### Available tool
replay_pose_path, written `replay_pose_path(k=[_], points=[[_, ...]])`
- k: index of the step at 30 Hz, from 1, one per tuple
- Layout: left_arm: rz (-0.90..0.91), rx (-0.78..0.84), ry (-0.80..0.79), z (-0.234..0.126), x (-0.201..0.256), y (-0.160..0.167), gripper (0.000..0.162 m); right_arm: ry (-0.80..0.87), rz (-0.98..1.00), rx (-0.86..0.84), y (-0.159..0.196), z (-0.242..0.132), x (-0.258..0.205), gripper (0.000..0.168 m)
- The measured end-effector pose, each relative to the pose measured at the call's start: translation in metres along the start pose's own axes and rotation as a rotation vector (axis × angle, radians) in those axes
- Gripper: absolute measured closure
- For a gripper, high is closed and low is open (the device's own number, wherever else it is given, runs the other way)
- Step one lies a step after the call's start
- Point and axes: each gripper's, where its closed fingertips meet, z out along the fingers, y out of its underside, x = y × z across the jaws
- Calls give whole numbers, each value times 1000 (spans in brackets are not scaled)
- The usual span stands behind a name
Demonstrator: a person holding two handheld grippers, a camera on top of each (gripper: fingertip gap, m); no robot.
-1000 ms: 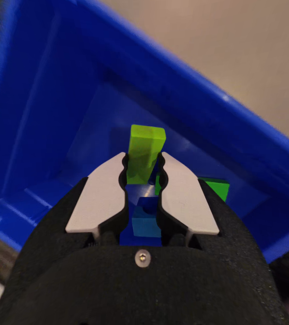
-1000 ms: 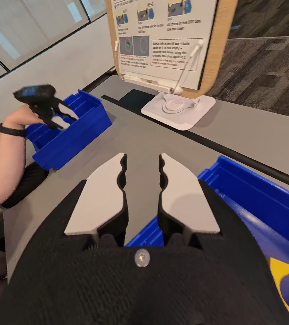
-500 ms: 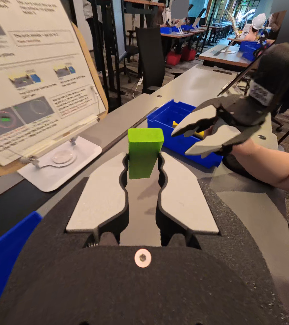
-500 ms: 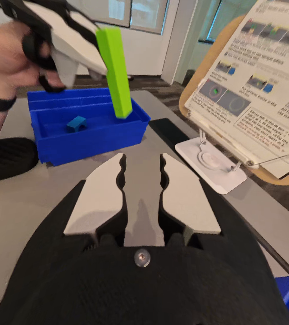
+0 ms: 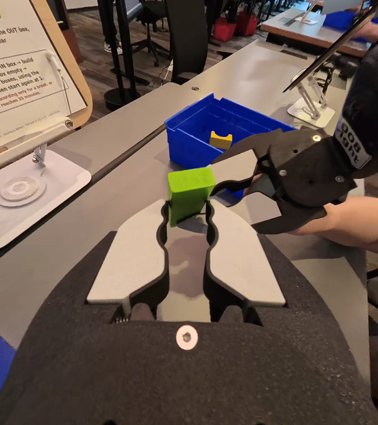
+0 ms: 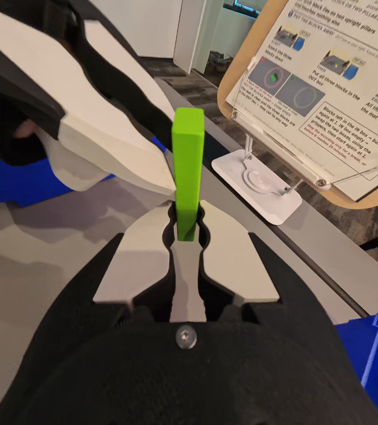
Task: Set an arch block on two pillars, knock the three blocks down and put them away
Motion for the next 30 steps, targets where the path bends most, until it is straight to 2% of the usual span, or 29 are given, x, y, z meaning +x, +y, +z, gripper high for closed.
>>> replay_pose_path(k=[4, 7, 10, 15, 19, 22, 30], points=[[22, 60, -63, -17, -13, -13, 126, 56, 97, -21, 31, 8, 18, 151], [35, 100, -142, -44, -31, -25, 125, 198, 221, -41, 79, 15, 45, 151], [17, 179, -124, -68, -30, -40, 129, 281, 354, -71, 121, 20, 62, 151], [39, 247, -142, -93, -29, -51, 134, 365, 444, -196, 160, 21, 71, 151], [64, 277, -153, -108, -25, -57, 136, 422, 417, -230, 166, 14, 73, 151], [69, 286, -139, -116, -21, -58, 138, 418, 416, -310, 177, 13, 68, 151], [55, 294, -119, -138, -23, -56, 140, 432, 420, -386, 187, 6, 58, 150]])
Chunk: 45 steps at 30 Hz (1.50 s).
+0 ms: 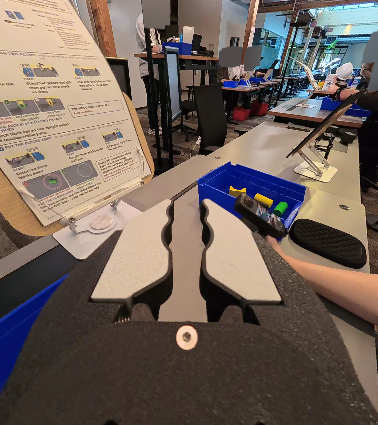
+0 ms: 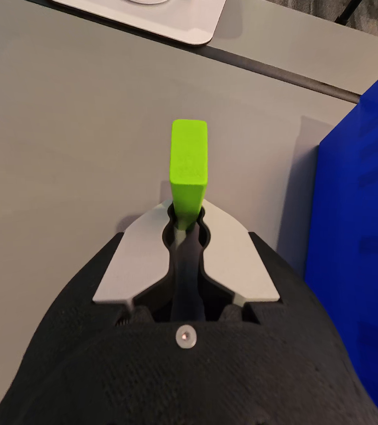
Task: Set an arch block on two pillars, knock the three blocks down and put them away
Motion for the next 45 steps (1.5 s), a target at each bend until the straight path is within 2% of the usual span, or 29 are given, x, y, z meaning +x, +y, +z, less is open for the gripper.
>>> replay_pose_path(k=[4, 6, 10, 13, 16, 19, 27, 32, 33, 38, 45], points=[[-16, -46, -53, -13, -18, 7, 141, 24, 28, -5, 0, 1, 0, 150], [-16, -122, -96, -21, -30, 20, 141, 38, 58, -10, -1, 2, 1, 150], [9, -428, -242, -45, -66, 75, 141, 90, 77, -19, -2, 4, 4, 150], [-12, -695, -294, -68, -83, 125, 142, 118, 84, -20, -3, 6, 4, 150], [-59, -896, -339, -86, -93, 161, 155, 136, 75, -42, -1, 8, 4, 148], [-186, -1004, -322, -89, -92, 186, 143, 136, 74, -17, -5, 6, 3, 143], [-343, -1257, -307, -89, -97, 249, 129, 107, 75, 18, -9, 5, 2, 136], [-428, -1372, -362, -89, -103, 277, 119, 72, 52, 44, -12, 2, -4, 136], [-435, -1393, -368, -90, -104, 281, 113, 70, 47, 46, -12, 0, -4, 136], [-500, -1432, -408, -89, -108, 295, 104, 68, 37, 89, -20, -11, -2, 135], [-537, -1491, -450, -90, -111, 309, 104, 45, 57, 120, -25, -18, 1, 135]])
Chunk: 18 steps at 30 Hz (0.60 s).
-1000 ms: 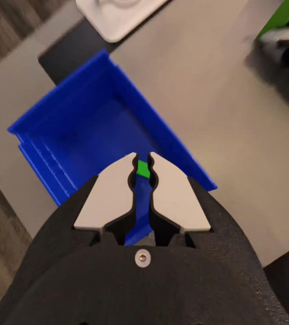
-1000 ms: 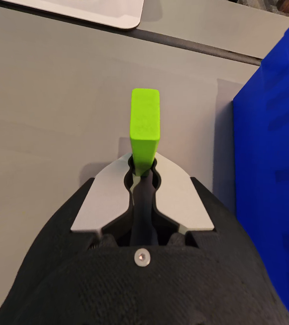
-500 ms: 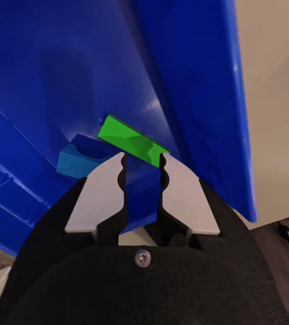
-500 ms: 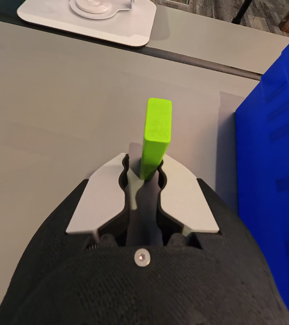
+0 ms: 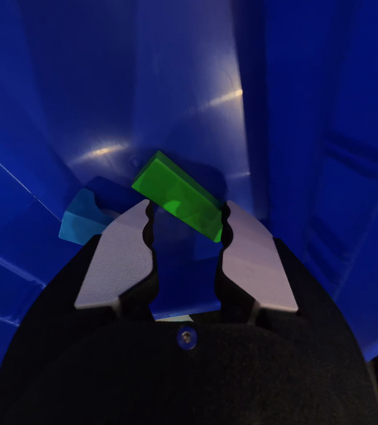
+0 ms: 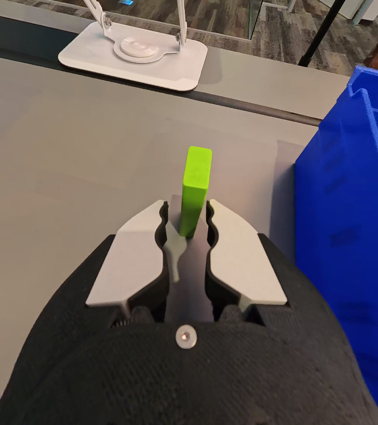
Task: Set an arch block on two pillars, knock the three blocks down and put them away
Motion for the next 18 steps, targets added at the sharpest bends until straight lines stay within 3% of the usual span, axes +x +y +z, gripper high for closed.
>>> replay_pose_path(k=[13, 18], points=[[132, 18, -88, -4, -6, -5, 125, -7, 23, 51, -9, -11, 6, 135], [136, 152, -37, -30, -9, -8, 127, 37, 44, 108, -18, -20, 15, 129]])
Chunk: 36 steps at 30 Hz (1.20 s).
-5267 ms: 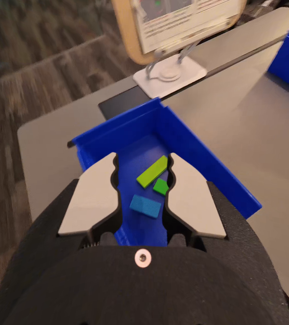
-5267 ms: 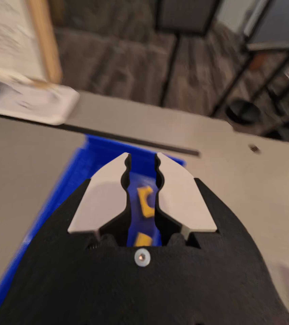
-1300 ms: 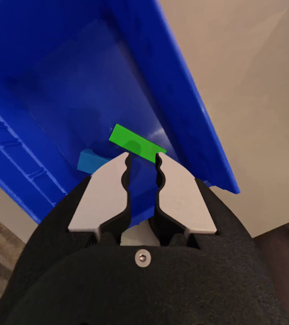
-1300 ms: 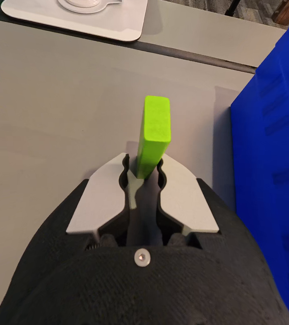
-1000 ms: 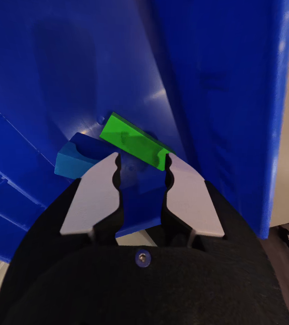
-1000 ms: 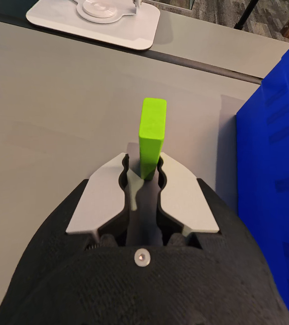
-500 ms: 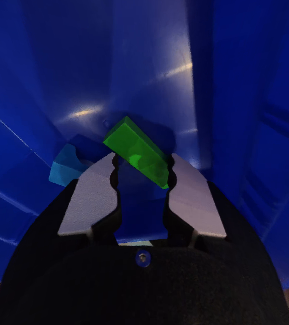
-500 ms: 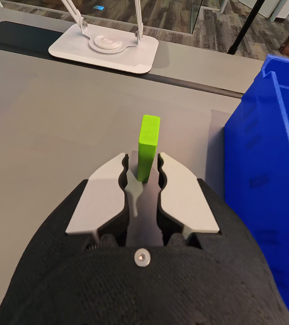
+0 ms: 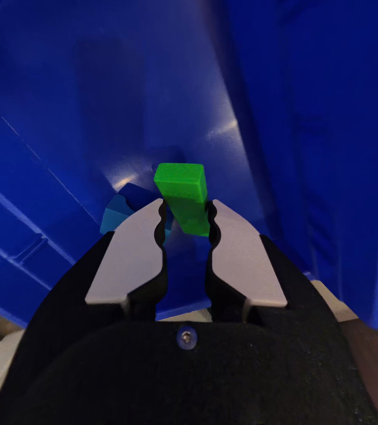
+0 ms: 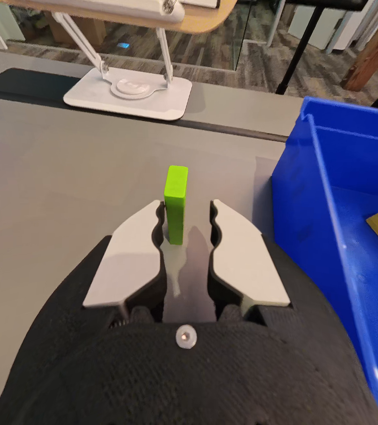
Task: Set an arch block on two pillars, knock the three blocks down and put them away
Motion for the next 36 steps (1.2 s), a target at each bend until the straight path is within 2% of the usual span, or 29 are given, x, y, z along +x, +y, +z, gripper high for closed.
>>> replay_pose_path(k=[3, 7, 11, 13, 16, 18, 23, 27, 36], points=[[23, 207, 136, -34, 10, -12, 127, 98, 6, 114, -19, -13, 14, 111], [120, 564, 308, -98, 27, -29, 128, 149, -42, 322, -53, -43, 15, 111], [190, 866, 492, -166, 57, -37, 128, -21, -111, 490, -84, -73, -29, 111], [168, 941, 464, -183, 63, -44, 128, -179, -104, 525, -93, -86, -66, 111], [189, 968, 331, -188, 77, -56, 128, -451, -71, 501, -99, -99, -131, 112], [197, 965, 300, -185, 92, -66, 128, -528, -107, 456, -103, -100, -162, 113], [226, 895, 303, -162, 122, -85, 128, -497, -236, 394, -119, -85, -199, 120], [234, 887, 292, -156, 133, -92, 128, -448, -308, 318, -114, -67, -210, 129], [252, 882, 273, -154, 140, -94, 129, -518, -212, 238, -106, -50, -224, 132]])
